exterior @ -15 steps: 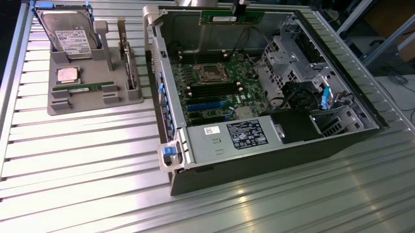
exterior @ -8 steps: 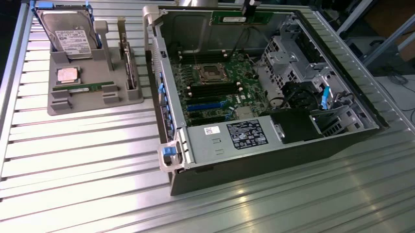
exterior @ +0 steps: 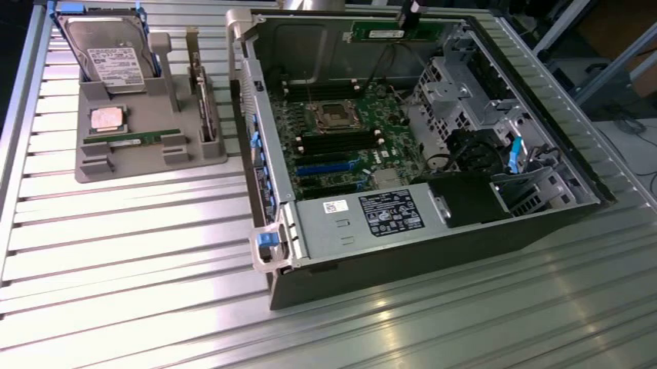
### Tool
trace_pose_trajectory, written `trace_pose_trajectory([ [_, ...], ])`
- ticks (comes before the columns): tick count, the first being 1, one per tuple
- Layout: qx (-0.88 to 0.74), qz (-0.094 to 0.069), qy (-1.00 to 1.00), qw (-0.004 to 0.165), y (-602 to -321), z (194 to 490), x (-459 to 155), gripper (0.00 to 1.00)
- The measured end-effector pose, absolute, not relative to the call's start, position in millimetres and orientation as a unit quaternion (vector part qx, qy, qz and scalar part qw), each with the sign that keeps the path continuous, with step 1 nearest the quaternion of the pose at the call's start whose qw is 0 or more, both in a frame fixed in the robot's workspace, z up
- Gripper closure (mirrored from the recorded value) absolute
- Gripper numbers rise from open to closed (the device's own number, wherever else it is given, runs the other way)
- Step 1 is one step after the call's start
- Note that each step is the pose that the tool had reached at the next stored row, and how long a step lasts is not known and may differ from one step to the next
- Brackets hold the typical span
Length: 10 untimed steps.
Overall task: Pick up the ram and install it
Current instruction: 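Pick up the ram and move it above insertion slot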
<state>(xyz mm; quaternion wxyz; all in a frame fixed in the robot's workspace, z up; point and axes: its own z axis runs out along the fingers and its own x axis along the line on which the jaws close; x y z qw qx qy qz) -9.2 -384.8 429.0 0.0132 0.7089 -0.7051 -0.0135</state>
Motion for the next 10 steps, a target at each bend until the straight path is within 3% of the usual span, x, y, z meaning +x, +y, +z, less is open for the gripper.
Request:
trace_pose_trajectory([
  [10, 0.709, -0.014, -0.705, 0.013, -387, 425, 10, 0.88],
])
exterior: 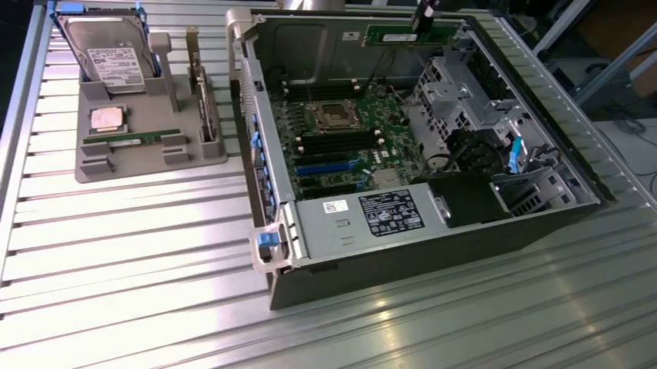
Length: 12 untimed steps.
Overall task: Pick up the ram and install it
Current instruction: 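Pick up the ram and move it above insertion slot, then insert the ram into the slot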
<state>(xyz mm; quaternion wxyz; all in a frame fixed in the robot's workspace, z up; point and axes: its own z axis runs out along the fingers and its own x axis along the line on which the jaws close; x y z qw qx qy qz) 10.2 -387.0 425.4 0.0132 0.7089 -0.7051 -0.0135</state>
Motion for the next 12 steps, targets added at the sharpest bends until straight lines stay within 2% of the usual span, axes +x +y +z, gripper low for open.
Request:
trace_pose_trajectory([
  [12, 0.709, -0.014, -0.705, 0.013, -388, 424, 22, 0.88],
])
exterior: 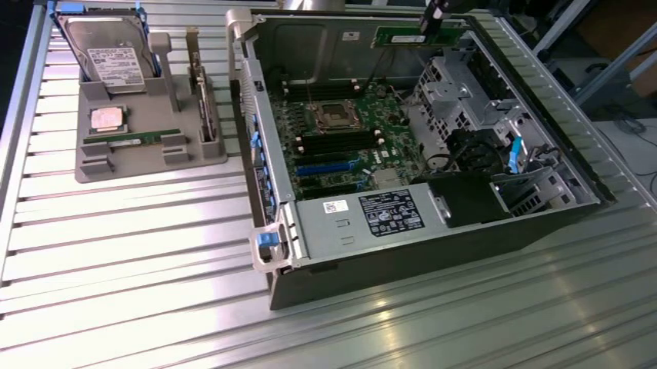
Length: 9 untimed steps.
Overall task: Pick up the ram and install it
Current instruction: 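Insert the ram into the slot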
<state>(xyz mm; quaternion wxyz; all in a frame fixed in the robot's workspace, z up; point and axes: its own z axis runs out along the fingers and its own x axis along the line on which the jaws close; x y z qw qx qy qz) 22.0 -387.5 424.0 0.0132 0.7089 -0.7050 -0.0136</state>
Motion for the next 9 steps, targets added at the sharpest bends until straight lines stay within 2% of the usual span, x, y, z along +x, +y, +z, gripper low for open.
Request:
trace_pose_trajectory([
  [9, 0.709, -0.014, -0.705, 0.013, -387.5, 419.8, 22.0, 0.88],
])
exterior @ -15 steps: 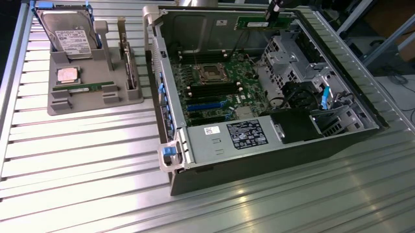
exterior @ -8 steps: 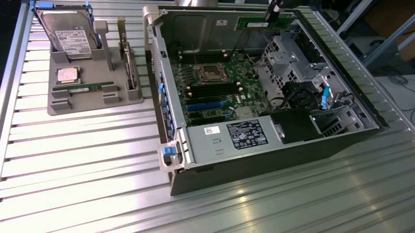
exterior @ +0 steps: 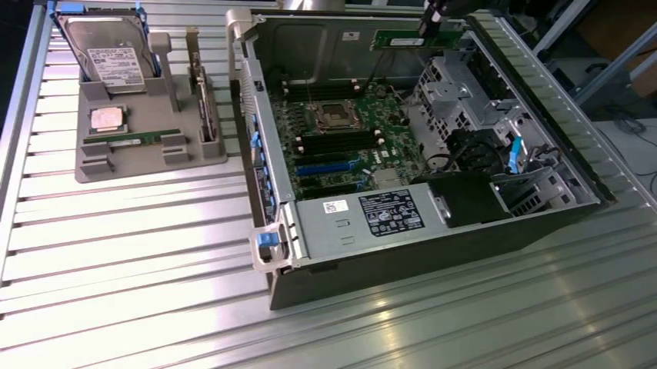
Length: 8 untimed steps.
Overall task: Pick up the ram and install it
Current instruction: 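Insert the ram into the slot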
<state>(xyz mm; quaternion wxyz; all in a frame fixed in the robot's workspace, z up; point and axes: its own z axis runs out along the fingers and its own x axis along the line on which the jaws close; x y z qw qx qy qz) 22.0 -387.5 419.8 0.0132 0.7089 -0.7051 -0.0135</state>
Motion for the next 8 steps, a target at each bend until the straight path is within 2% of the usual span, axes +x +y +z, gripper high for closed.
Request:
trace_pose_trajectory([
  [8, 0.709, -0.014, -0.705, 0.013, -387.5, 413.4, 22.0, 0.88],
])
